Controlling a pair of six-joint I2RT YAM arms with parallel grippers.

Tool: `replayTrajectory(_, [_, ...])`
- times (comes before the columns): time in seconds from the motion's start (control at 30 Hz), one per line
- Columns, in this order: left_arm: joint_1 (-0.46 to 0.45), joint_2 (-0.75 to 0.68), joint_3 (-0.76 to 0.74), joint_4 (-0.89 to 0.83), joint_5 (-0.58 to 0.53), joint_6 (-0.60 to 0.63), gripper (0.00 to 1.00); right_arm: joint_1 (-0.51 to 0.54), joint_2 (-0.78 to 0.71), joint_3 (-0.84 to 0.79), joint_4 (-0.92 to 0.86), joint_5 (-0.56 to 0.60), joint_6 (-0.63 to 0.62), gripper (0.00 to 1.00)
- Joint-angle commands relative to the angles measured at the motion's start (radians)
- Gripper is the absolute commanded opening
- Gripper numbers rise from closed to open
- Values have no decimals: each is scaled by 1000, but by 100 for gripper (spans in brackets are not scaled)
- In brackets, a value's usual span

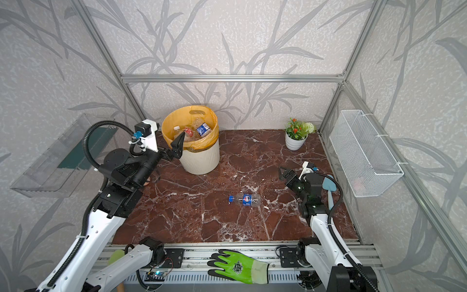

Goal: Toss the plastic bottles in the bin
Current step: 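Lower the right gripper onto the remaining Pepsi bottle while the left gripper draws back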

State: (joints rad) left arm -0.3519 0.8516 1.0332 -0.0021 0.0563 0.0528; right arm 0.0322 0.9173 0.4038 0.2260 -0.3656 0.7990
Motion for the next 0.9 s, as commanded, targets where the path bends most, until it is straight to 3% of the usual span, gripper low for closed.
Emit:
replayTrajectory(0.0, [-17,-76,-87,-12,-18,-95,99,69,42,84,-97,11,-152,99])
replayTrajectory(0.2, [-18,-268,-272,-94,-148,-213,99,174,199,279,-311,-18,-504,97])
replayTrajectory(0.33, [-17,-370,-367,-185,-258,-290,99,291,284,398,-463,28,-745,97])
replayTrajectory(0.5, [-17,-463,-448,-293,-464,-458,99,417,378,513,-633,71,-971,97])
replayTrajectory(0.87, [-15,-489,-519,-381,-548,-612,99,627,590,636,-823,217,-1153,93])
